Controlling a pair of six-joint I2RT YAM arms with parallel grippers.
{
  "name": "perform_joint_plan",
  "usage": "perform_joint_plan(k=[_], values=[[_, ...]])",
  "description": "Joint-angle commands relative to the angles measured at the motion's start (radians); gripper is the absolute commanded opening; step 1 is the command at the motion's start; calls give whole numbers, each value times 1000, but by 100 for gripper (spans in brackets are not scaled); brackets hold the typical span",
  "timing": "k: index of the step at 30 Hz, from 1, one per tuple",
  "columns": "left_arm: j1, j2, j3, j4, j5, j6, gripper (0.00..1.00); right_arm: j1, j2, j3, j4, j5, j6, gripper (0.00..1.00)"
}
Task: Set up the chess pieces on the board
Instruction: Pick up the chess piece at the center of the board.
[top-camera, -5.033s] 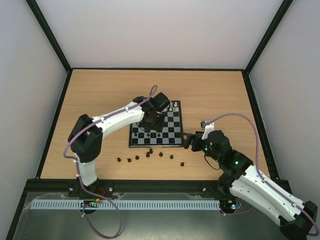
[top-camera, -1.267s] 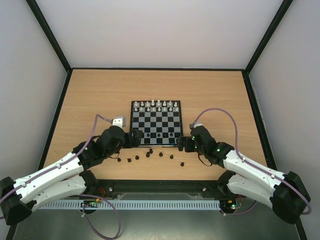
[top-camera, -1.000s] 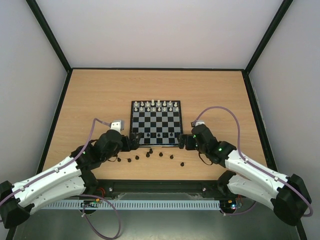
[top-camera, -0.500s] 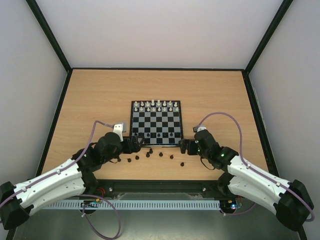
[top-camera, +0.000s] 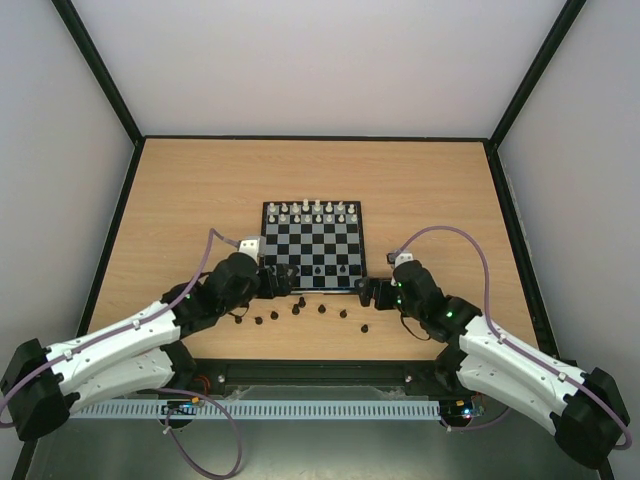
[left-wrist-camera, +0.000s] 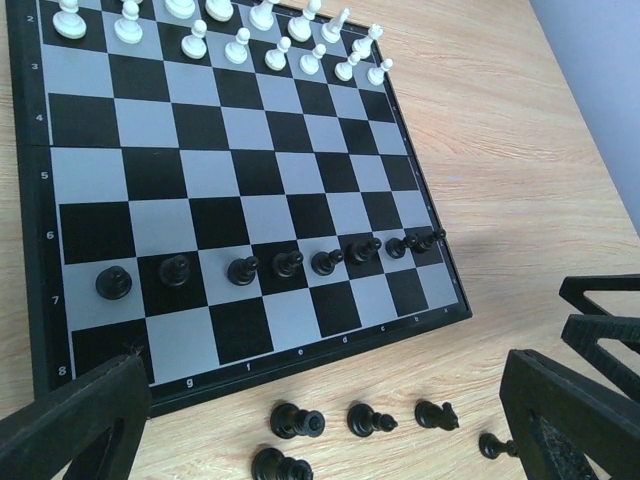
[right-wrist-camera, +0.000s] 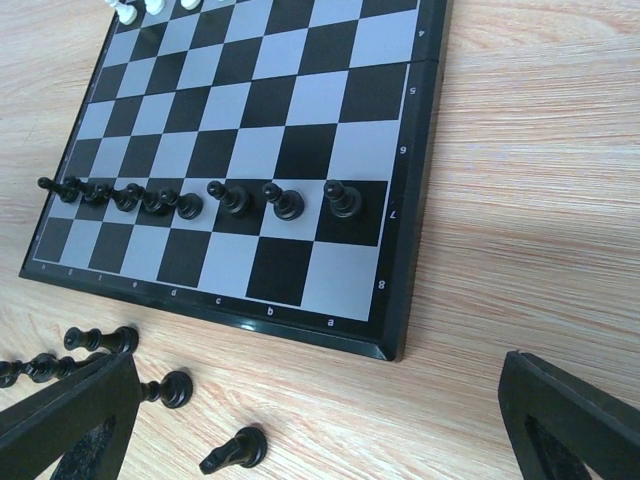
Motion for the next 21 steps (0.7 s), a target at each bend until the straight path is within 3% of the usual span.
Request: perform_joint_plan(k=[1,21], values=[[-5,34,36,40,-13,19,99,6,5,-13,16,-19,-12,99],[-3,-51,-3,-23,-105,-37,99,6,-10,-16,16,-57,-15,99]])
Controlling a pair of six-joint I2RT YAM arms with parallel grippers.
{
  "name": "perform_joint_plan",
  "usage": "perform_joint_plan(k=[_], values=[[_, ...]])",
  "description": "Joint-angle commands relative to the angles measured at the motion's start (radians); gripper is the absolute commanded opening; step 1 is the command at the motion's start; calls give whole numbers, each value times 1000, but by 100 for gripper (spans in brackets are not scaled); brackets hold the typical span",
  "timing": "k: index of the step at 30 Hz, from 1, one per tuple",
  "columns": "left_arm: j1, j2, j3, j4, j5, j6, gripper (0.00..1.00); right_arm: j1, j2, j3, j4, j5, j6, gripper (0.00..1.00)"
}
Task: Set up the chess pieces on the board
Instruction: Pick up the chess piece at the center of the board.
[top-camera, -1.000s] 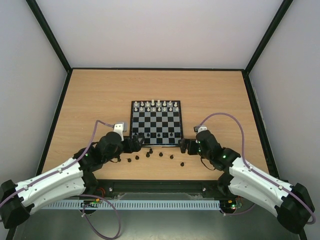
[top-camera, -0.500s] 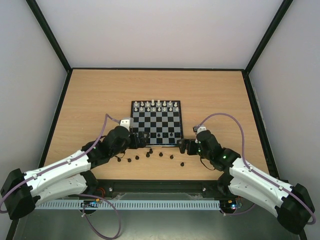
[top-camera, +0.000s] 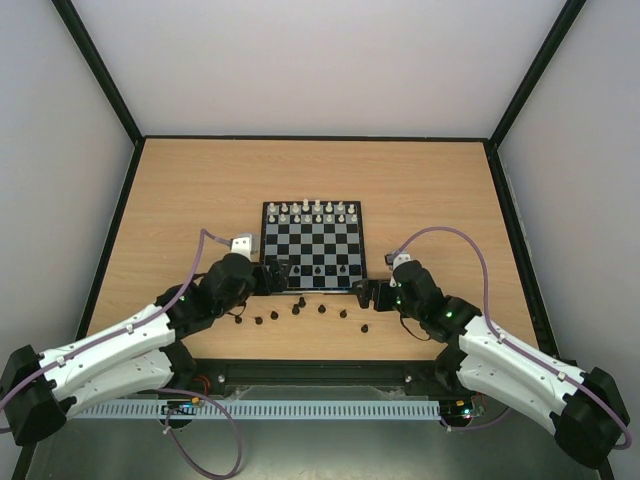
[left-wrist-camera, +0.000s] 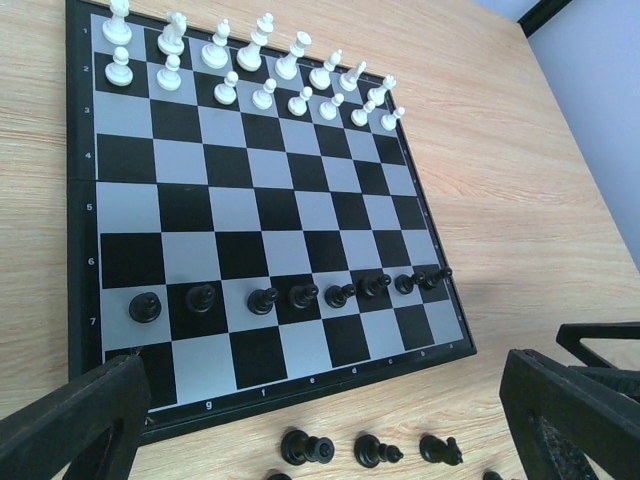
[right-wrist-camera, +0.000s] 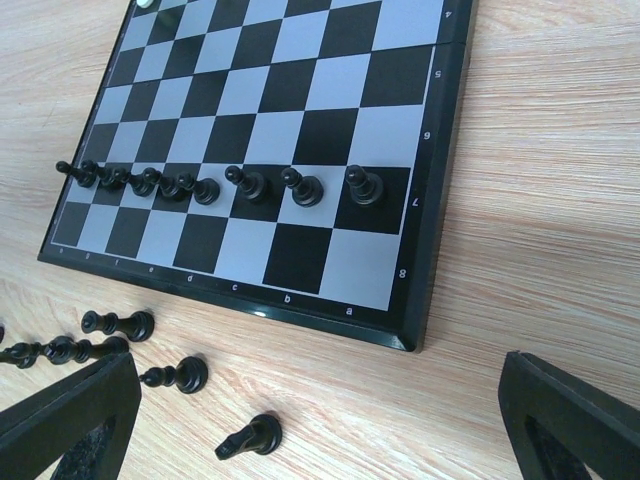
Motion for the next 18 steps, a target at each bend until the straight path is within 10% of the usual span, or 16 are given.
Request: perform_joint_plan(k=[1,18], values=[[-3,-31,-12,-23,-34,-24,99,6,-13,-8,4,-15,-12,99],[-3,-84,-13,-77,-59,-14,99,6,15,-7,15,-6,-19,99]])
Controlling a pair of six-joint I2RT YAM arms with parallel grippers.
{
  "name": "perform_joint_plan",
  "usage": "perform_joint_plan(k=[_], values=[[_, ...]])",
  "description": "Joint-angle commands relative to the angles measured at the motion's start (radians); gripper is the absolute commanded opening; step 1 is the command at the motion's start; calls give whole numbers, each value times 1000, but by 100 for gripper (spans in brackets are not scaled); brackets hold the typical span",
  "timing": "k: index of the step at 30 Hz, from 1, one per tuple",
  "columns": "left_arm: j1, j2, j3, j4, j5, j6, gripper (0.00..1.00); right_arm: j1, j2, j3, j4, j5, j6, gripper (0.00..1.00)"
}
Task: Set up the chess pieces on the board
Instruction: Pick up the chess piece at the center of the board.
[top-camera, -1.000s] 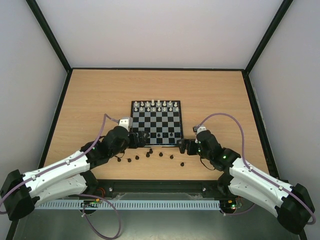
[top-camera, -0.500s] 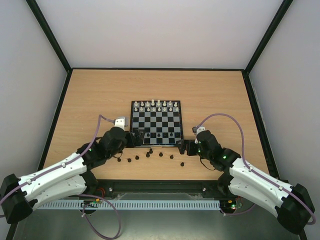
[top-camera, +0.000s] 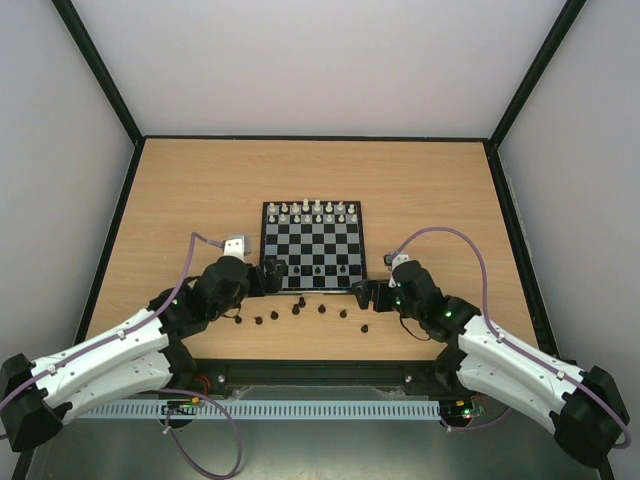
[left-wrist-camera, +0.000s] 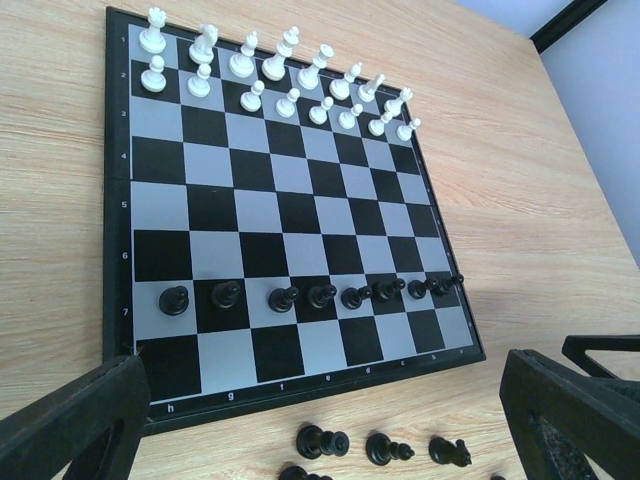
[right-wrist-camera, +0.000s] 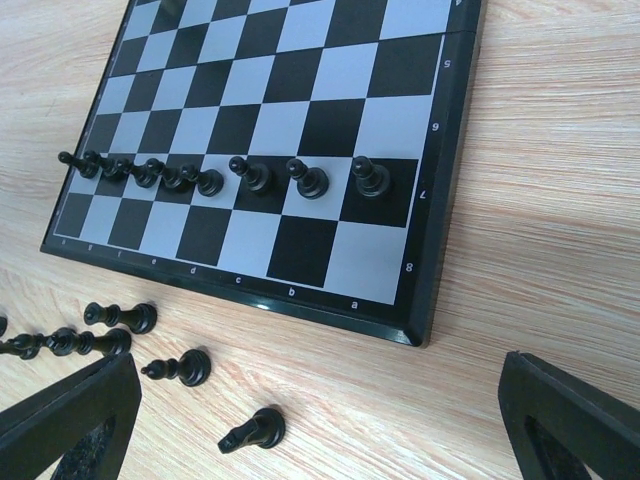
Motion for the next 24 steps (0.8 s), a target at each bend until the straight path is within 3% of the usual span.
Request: perform_joint_plan(k=[1,13,24], values=[[-2,-33,-9,-22,-26,14,99,6,14,-7,14,22,-15,99],[-1,-117,-33,-66,-49,31,99,6,27,5,8,24,-19,99],[7,-120,-25,-76,-56,46,99,17,127,139,-207,-136,59,99]])
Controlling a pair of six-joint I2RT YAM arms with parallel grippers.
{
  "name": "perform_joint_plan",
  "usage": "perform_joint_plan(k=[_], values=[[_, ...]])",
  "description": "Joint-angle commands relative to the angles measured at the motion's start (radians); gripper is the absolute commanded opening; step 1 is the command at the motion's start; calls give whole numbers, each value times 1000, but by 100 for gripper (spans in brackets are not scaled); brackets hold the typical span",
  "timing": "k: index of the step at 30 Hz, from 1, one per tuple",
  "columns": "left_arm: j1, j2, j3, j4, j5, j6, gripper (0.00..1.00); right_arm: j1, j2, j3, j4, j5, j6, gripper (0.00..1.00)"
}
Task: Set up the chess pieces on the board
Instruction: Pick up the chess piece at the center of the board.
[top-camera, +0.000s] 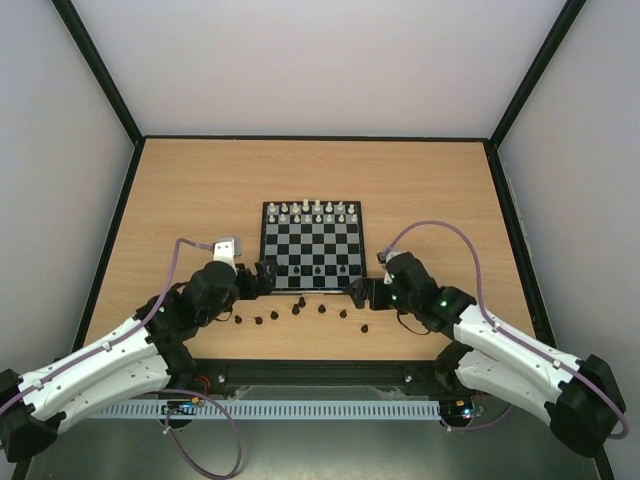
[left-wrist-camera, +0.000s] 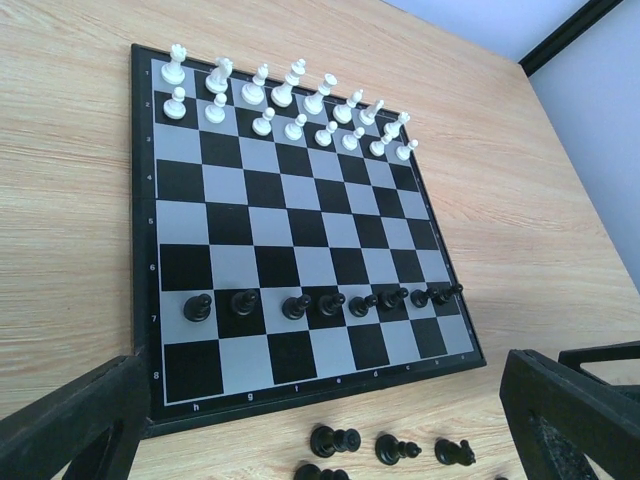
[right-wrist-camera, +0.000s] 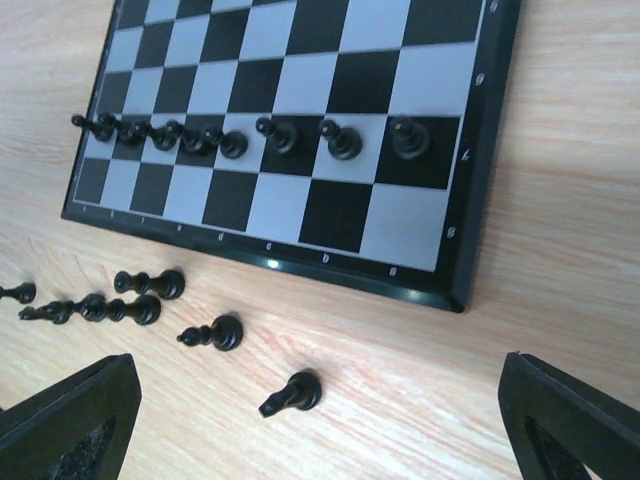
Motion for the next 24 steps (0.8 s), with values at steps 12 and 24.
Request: perform_joint_plan(k=[12,24], values=[[14,-10,-42,12,-13,35,99,218,228,183,-331,138,199,99],[33,-16,-47,17,13,61,99,372,424,235,-450,266,310,74]])
